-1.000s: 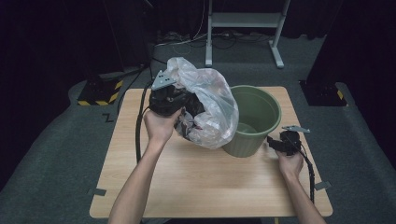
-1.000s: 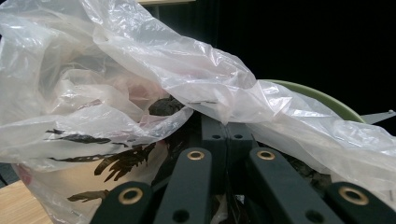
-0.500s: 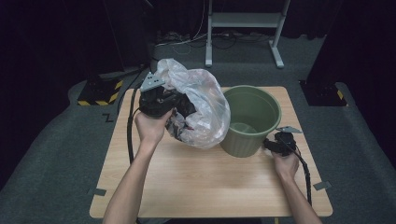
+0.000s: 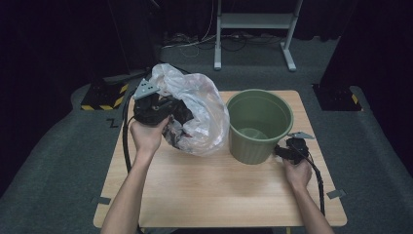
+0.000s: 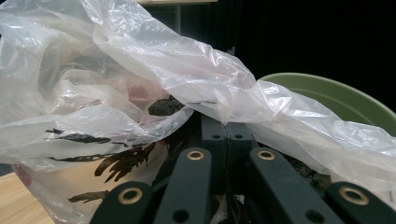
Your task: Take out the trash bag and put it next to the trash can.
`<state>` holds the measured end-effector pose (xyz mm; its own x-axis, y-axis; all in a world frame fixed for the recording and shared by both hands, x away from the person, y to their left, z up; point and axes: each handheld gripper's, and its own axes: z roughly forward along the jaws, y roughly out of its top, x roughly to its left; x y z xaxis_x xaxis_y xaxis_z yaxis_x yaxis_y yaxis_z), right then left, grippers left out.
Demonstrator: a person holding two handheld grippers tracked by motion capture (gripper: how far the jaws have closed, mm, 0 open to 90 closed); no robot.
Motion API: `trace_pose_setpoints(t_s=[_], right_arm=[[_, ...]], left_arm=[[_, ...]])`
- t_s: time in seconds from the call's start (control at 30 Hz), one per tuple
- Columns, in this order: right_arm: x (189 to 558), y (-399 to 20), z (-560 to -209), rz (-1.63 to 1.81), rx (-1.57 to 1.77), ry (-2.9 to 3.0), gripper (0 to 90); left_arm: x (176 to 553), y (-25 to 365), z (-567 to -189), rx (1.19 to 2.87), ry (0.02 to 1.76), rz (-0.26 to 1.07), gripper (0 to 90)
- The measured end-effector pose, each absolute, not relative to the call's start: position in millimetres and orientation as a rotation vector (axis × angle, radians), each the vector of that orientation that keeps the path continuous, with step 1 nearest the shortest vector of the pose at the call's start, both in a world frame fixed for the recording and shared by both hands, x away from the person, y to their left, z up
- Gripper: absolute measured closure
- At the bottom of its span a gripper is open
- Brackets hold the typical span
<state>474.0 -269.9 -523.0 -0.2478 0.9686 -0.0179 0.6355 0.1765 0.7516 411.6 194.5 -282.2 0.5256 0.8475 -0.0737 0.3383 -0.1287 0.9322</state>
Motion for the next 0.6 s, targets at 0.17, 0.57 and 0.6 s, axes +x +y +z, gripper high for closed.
trace_pose_setpoints(t_s=[0.17, 0.57, 0.6], right_arm=[[474.0, -269.8, -523.0, 0.868, 1.506, 1.955, 33.2], [474.0, -269.9, -523.0, 0.868, 1.506, 1.955, 33.1], [474.0, -269.9, -523.0, 0.868, 1.505, 1.955, 33.1]], left_arm=[[411.9, 204.0, -289.4, 1.701, 1.035, 0.602, 89.2], [417.0, 206.1, -304.0, 1.734, 1.073, 0.638, 89.1], [418.3, 205.3, -306.7, 1.74, 1.079, 0.636, 89.0]])
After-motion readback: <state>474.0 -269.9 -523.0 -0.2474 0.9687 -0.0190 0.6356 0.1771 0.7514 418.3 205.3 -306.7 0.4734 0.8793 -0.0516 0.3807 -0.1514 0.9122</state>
